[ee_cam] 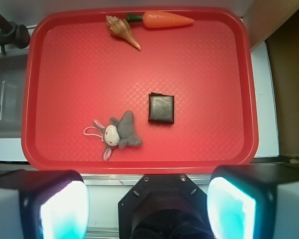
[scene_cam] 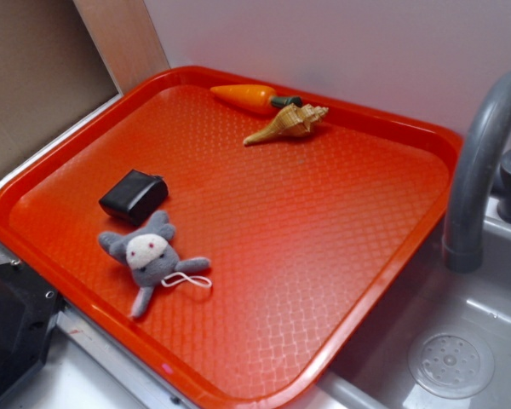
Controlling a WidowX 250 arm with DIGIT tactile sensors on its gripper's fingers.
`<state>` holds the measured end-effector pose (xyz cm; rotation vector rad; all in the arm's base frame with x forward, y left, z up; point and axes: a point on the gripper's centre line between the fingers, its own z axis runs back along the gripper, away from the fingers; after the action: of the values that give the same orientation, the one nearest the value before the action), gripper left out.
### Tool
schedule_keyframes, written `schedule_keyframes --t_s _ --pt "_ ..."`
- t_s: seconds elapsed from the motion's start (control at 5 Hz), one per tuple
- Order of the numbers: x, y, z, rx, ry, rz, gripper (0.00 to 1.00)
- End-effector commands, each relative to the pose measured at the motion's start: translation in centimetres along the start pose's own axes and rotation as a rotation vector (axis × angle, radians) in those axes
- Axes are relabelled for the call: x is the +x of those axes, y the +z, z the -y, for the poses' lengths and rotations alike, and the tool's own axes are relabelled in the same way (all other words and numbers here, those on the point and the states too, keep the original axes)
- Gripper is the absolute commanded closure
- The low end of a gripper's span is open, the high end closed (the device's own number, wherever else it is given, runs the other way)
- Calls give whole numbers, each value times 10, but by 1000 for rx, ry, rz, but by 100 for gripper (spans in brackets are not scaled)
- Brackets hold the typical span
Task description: Grab the shell.
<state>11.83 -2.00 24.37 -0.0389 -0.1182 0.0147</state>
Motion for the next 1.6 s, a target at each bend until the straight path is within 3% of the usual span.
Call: schedule_keyframes --t_s 0.0,0.2,0.6,0.8,1.0,1.4 --pt "0 0 0 0 0 0 0" --pt "25 -9 2 12 -12 -17 0" --pt "100 -41 -17 47 -134 -29 0" --pt "132 -62 -17 51 -296 15 0" --pt "154 -91 -8 20 -464 74 0" --pt "178 -144 15 -21 -540 88 0"
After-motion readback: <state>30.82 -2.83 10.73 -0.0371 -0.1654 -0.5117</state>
